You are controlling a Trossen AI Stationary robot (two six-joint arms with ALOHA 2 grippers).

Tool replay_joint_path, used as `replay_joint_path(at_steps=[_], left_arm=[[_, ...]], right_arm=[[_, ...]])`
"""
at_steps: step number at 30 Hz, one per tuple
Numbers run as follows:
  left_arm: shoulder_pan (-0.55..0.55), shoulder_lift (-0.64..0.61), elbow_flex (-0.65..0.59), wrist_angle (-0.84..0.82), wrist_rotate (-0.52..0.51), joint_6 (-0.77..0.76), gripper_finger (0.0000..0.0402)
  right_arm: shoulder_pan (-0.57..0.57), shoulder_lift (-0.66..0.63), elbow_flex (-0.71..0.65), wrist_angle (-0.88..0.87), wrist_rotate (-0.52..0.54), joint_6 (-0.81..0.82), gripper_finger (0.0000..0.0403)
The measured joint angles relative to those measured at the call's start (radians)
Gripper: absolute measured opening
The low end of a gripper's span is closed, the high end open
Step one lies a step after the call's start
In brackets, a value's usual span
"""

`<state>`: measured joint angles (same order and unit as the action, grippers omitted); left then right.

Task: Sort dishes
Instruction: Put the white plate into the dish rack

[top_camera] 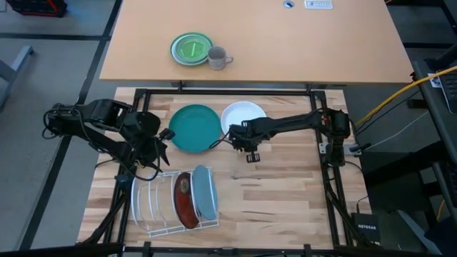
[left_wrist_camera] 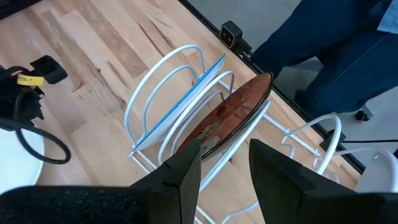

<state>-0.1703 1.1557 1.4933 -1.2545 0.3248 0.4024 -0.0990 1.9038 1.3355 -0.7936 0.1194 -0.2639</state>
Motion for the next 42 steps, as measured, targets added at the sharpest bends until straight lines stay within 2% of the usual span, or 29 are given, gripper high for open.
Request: replay_joint_path(at_steps=[14, 29, 37, 42], left_arm=[[0.000, 0.000, 0.000, 0.001, 0.000, 0.022, 0.0125], [0.000, 0.000, -0.001, 0.001, 0.000, 0.029, 0.0125], [0.000, 0.000, -0.001, 0.001, 0.000, 0.032, 0.0125], [0.000, 0.000, -0.001, 0.001, 0.000, 0.032, 0.0125]], right_arm=[[0.000, -0.002, -0.055, 0.089, 0.080, 0.027, 0.0081], [0.000, -0.003, -0.046, 0.078, 0.053, 0.027, 0.0081], [0.001, -0.003, -0.042, 0.081, 0.074, 0.027, 0.0081], [0.001, -0.003, -0.042, 0.090, 0.138, 0.027, 0.0081]])
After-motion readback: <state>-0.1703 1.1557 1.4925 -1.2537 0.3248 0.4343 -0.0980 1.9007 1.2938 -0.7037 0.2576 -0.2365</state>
